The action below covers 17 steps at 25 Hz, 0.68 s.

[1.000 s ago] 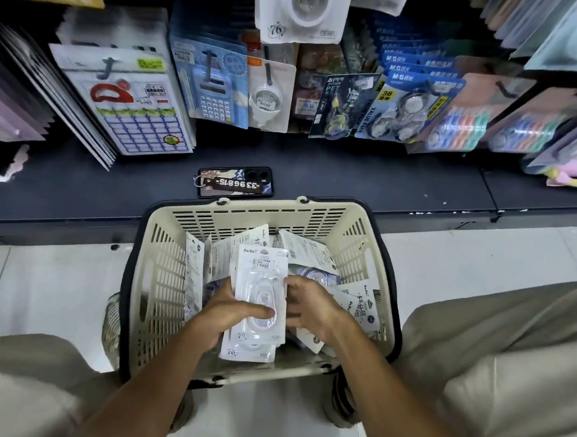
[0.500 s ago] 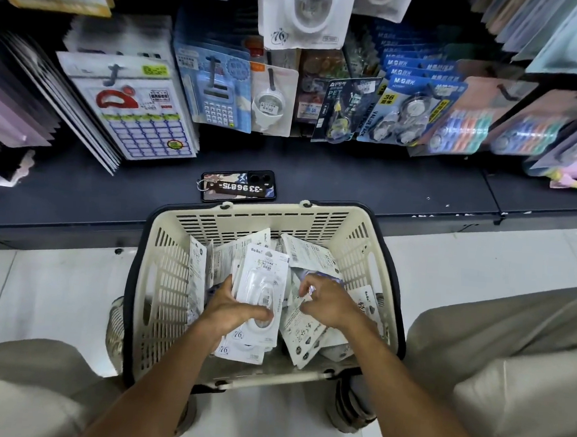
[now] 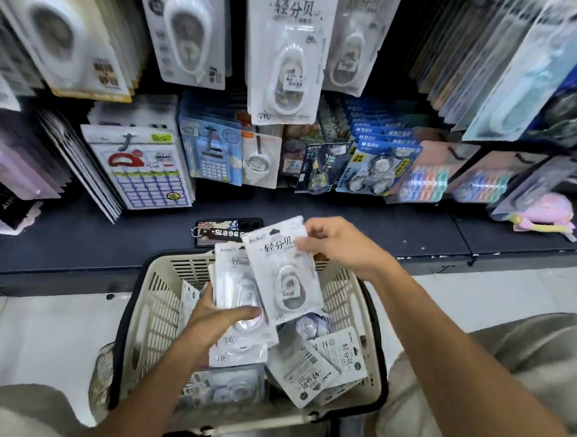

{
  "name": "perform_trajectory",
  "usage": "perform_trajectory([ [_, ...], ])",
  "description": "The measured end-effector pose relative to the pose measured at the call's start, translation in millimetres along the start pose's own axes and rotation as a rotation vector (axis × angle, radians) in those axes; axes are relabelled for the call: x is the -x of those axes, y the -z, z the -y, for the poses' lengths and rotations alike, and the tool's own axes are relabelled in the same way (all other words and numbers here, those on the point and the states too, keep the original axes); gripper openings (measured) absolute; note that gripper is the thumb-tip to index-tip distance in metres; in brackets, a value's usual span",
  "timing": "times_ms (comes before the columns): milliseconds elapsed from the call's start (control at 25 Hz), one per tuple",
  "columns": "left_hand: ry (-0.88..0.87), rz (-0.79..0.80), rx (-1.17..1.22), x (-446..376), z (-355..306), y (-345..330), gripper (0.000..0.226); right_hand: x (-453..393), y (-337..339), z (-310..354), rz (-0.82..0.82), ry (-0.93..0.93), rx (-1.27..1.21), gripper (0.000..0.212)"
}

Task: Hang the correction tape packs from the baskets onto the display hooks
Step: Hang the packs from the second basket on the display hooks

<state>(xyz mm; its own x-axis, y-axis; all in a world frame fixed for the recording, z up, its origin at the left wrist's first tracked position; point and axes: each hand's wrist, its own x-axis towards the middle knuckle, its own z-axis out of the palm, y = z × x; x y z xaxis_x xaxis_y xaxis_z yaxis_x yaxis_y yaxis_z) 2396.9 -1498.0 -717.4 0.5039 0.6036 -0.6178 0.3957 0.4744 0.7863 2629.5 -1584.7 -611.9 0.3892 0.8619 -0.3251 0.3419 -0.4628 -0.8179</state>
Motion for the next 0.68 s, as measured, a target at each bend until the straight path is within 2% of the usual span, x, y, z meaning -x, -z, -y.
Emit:
perform_trajectory([
  [80, -0.026, 0.008, 0.16, 6, -25, -7, 0.115, 4, 20, 23, 0.06, -0.06, -0.245, 0.013],
  [160, -0.022, 0.051, 0.304, 11, -51, -13, 0.113, 13, 29, 39, 0.062, -0.058, -0.19, 0.01],
  [240, -0.004, 0.131, 0.437, 21, -76, -17, 0.089, 24, 33, 51, -0.052, 0.006, -0.111, 0.005],
  [320, -0.002, 0.21, 0.499, 31, -95, -21, 0.07, 34, 35, 64, -0.208, 0.093, -0.104, 0.012],
  [360, -0.016, 0.236, 0.494, 38, -102, -24, 0.07, 38, 32, 71, -0.271, 0.142, -0.107, 0.015],
  [480, -0.091, 0.253, 0.371, 56, -130, -34, 0.109, 51, 25, 91, -0.419, 0.308, -0.234, 0.011],
  [520, -0.117, 0.274, 0.371, 61, -144, -35, 0.111, 57, 29, 99, -0.39, 0.329, -0.323, 0.014],
  [640, -0.187, 0.332, 0.424, 71, -191, -34, 0.079, 81, 58, 123, 0.001, 0.292, -0.404, 0.071],
  [680, -0.214, 0.342, 0.413, 75, -207, -32, 0.074, 88, 68, 130, 0.052, 0.298, -0.394, 0.078],
])
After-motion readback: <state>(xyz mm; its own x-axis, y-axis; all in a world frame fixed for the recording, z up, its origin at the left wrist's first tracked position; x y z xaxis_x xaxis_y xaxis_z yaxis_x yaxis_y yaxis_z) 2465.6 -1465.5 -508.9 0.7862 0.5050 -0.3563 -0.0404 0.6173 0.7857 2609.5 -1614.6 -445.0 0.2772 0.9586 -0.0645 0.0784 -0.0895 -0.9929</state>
